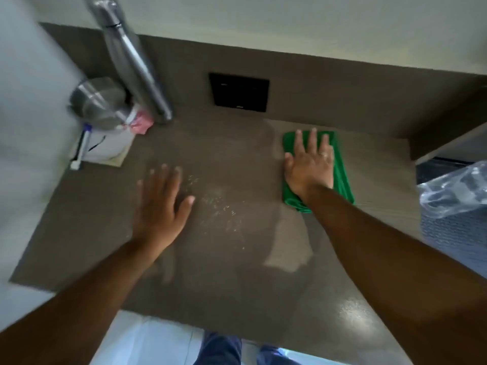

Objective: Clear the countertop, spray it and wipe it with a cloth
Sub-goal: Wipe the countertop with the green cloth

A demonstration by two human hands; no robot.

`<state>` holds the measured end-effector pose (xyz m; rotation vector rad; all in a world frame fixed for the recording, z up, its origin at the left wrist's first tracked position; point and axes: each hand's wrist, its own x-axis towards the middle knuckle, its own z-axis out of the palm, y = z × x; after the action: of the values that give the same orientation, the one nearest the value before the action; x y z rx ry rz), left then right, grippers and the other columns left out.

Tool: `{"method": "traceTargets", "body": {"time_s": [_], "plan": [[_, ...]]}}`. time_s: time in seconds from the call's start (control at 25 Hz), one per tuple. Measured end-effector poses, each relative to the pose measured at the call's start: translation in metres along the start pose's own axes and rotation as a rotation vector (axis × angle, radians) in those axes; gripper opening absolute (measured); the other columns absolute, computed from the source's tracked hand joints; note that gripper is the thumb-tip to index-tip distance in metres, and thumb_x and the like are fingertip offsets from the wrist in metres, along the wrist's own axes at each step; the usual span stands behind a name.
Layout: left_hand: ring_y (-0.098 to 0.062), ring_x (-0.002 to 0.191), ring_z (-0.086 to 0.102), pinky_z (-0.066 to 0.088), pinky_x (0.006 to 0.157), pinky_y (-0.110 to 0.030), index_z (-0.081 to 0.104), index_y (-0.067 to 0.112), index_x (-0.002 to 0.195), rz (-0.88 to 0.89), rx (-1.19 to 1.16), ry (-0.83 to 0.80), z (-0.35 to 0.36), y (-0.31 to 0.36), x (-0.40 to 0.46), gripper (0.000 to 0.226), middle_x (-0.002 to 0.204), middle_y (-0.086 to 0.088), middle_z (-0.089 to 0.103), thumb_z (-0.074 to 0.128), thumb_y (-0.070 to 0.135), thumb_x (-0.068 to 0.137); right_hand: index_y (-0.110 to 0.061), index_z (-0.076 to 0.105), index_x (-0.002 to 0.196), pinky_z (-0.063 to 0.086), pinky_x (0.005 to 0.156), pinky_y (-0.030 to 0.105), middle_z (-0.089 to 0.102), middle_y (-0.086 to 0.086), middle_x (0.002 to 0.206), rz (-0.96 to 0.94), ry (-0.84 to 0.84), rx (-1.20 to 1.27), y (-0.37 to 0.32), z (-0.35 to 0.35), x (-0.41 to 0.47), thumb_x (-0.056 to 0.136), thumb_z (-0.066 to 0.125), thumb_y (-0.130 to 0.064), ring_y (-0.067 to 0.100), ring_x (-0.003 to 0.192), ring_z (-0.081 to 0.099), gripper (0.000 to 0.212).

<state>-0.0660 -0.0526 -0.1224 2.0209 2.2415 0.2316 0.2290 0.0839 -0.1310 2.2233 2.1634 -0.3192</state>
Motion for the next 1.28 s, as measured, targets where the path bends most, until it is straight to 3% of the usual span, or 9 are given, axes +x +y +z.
{"method": "traceTargets", "body": {"time_s": [0.2,0.32,0.4,0.56,0.68,0.76,0.92,1.0,1.28], "plan": [[-0.05,0.141,0.026,0.019,0.113,-0.064,0.027,-0.003,0.149,-0.622,0.135,-0.047,-0.014,-0.079,-0.076,0.088,0.153,-0.033,0.027,0.025,0.06,0.088,-0.022,0.018,0.153,0.008,0.117,0.052,0.014,0.011,0.162,-0.706,-0.108,-0.055,-0.143,0.043,-0.146,0.096,0.033,-0.047,0.037,0.147,0.009,0.064],[-0.046,0.145,0.02,0.016,0.116,-0.06,0.018,0.003,0.153,-0.625,0.141,-0.063,-0.004,-0.083,-0.085,0.081,0.157,-0.03,0.02,0.025,0.06,0.095,-0.024,0.027,0.149,0.013,0.117,0.051,0.025,0.008,0.159,-0.994,-0.174,-0.055,-0.116,0.052,-0.206,0.094,0.03,-0.05,0.035,0.145,0.02,0.061],[-0.044,0.146,0.017,0.015,0.117,-0.059,0.017,0.005,0.154,-0.625,0.122,-0.053,-0.002,-0.085,-0.087,0.078,0.159,-0.029,0.018,0.028,0.058,0.098,-0.022,0.028,0.15,0.018,0.118,0.051,0.028,0.011,0.158,-0.909,-0.055,-0.146,-0.063,0.047,-0.181,0.094,0.024,-0.049,0.036,0.144,0.024,0.062],[-0.044,0.146,0.019,0.017,0.117,-0.059,0.019,0.007,0.153,-0.588,0.134,-0.001,0.001,-0.09,-0.088,0.077,0.158,-0.028,0.02,0.027,0.06,0.097,-0.018,0.026,0.153,0.016,0.118,0.051,0.019,0.017,0.16,-0.184,0.036,-0.111,0.058,0.01,-0.081,0.096,0.024,-0.047,0.042,0.144,0.018,0.064],[-0.043,0.147,0.018,0.016,0.117,-0.057,0.017,0.007,0.153,-0.591,0.127,-0.01,0.002,-0.091,-0.087,0.079,0.159,-0.027,0.019,0.025,0.062,0.097,-0.02,0.017,0.155,0.014,0.118,0.053,0.012,0.017,0.162,0.031,0.055,-0.022,0.042,0.007,-0.085,0.096,0.028,-0.047,0.042,0.146,0.011,0.066],[-0.043,0.147,0.015,0.013,0.118,-0.057,0.015,0.008,0.154,-0.57,0.126,0.003,0.006,-0.091,-0.086,0.079,0.159,-0.027,0.017,0.025,0.062,0.097,-0.02,0.017,0.155,0.016,0.117,0.055,0.013,0.016,0.161,-0.081,0.052,-0.06,-0.015,0.025,-0.137,0.095,0.03,-0.047,0.041,0.146,0.011,0.067],[-0.047,0.145,0.016,0.013,0.117,-0.062,0.017,0.005,0.152,-0.545,0.111,0.058,0.01,-0.098,-0.089,0.078,0.157,-0.032,0.017,0.031,0.059,0.098,-0.024,0.024,0.151,0.015,0.116,0.054,0.021,0.01,0.16,-0.716,-0.071,-0.072,-0.111,0.066,-0.267,0.091,0.034,-0.048,0.037,0.145,0.016,0.065],[-0.049,0.144,0.017,0.013,0.115,-0.063,0.018,0.003,0.151,-0.508,0.112,0.094,0.014,-0.1,-0.09,0.078,0.156,-0.034,0.018,0.032,0.058,0.098,-0.028,0.026,0.149,0.012,0.117,0.05,0.022,0.007,0.16,-0.794,-0.097,-0.037,-0.108,0.066,-0.274,0.093,0.035,-0.05,0.034,0.146,0.017,0.061],[-0.052,0.141,0.021,0.017,0.114,-0.067,0.018,0.003,0.149,-0.515,0.087,0.092,0.015,-0.104,-0.09,0.082,0.154,-0.034,0.021,0.03,0.063,0.094,-0.026,0.03,0.151,0.014,0.119,0.052,0.013,0.003,0.161,-0.098,-0.07,-0.016,0.11,0.021,-0.287,0.09,0.03,-0.052,0.035,0.148,0.014,0.067]]}}
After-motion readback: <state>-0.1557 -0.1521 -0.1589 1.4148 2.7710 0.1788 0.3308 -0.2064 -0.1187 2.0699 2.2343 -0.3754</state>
